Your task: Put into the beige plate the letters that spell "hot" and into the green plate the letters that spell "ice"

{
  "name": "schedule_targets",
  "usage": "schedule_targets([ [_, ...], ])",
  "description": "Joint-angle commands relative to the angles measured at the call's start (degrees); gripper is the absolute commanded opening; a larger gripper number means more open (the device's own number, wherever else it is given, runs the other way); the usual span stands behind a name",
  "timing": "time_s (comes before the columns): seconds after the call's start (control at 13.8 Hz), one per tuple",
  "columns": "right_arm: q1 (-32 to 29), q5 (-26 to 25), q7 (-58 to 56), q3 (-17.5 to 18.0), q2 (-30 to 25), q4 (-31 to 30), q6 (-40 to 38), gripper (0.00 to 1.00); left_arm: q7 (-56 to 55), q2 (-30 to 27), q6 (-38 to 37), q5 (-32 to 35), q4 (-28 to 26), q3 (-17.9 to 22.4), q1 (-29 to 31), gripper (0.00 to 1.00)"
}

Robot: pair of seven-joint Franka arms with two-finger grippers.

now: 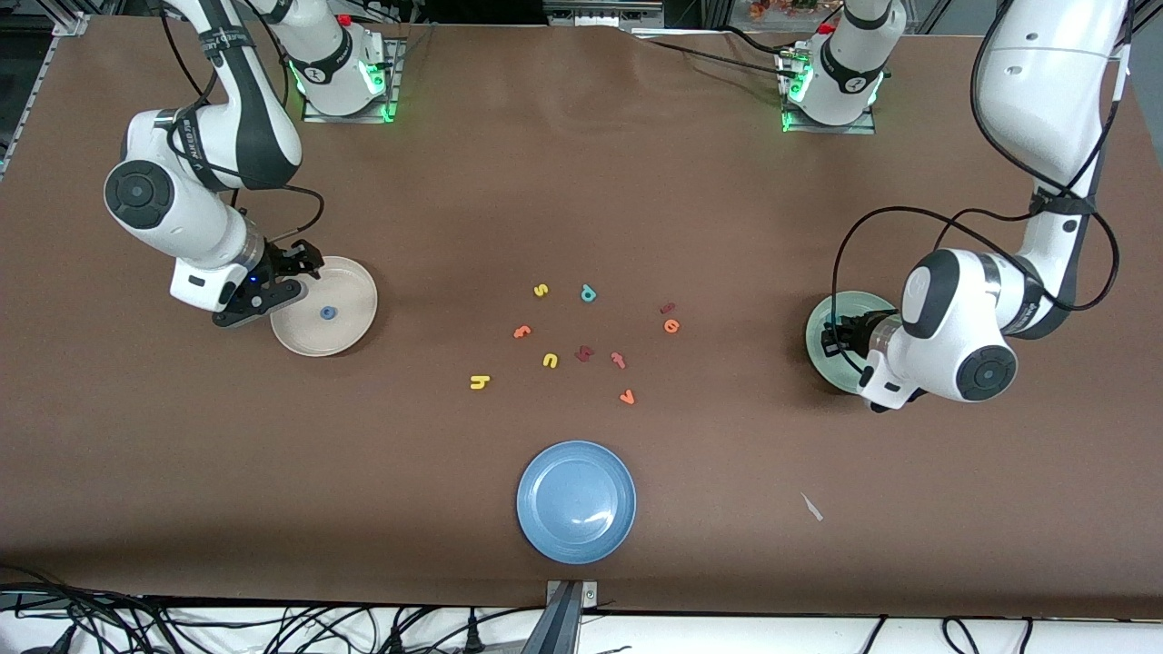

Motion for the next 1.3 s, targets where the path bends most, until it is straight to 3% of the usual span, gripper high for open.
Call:
schedule_targets([
  [0.0, -0.06, 1.71, 6.35, 4.24, 3.16, 2.72, 2.13, 0.91, 2.89, 1.81, 0.24, 2.80, 0.29, -0.21, 0.47, 0.11],
  [0.07, -0.06, 1.71, 10.47, 6.35, 4.66, 3.51, 3.80, 0.91, 3.15, 1.81, 0.24, 2.63, 0.29, -0.21, 0.82, 0.34],
  [0.14, 0.29, 1.71, 14.34, 8.55, 6.06, 3.95, 5.64, 0.91, 3.24, 1.81, 0.24, 2.37, 0.29, -0.30, 0.91, 0.71],
  [0.22, 1.69, 1.71, 18.64, 9.96, 7.30, 4.39, 7.40, 0.91, 3.24, 1.81, 0.16, 2.37, 0.64, -0.30, 0.91, 1.00],
  [0.51, 9.94, 1.27, 33.68, 10.33, 13.18, 9.74, 10.23, 0.90, 2.11, -0.46, -0.02, 1.84, 1.61, -1.00, -0.92, 1.00],
  [0.72, 12.76, 0.83, 39.24, 10.50, 16.53, 13.09, 10.32, 0.90, -4.02, -1.88, 1.64, -0.35, 1.70, -5.20, -2.61, 1.00],
  [0.94, 15.41, 0.31, 44.94, 10.50, 19.08, 15.73, 11.28, 0.90, -17.72, -1.62, 10.14, 0.17, 1.09, -12.67, -4.18, 1.00],
  [1.23, 17.08, -2.59, 50.84, 10.59, 21.10, 16.00, 13.12, 0.90, -28.29, 1.36, 20.87, 0.95, 0.65, -12.34, -13.32, 1.00],
])
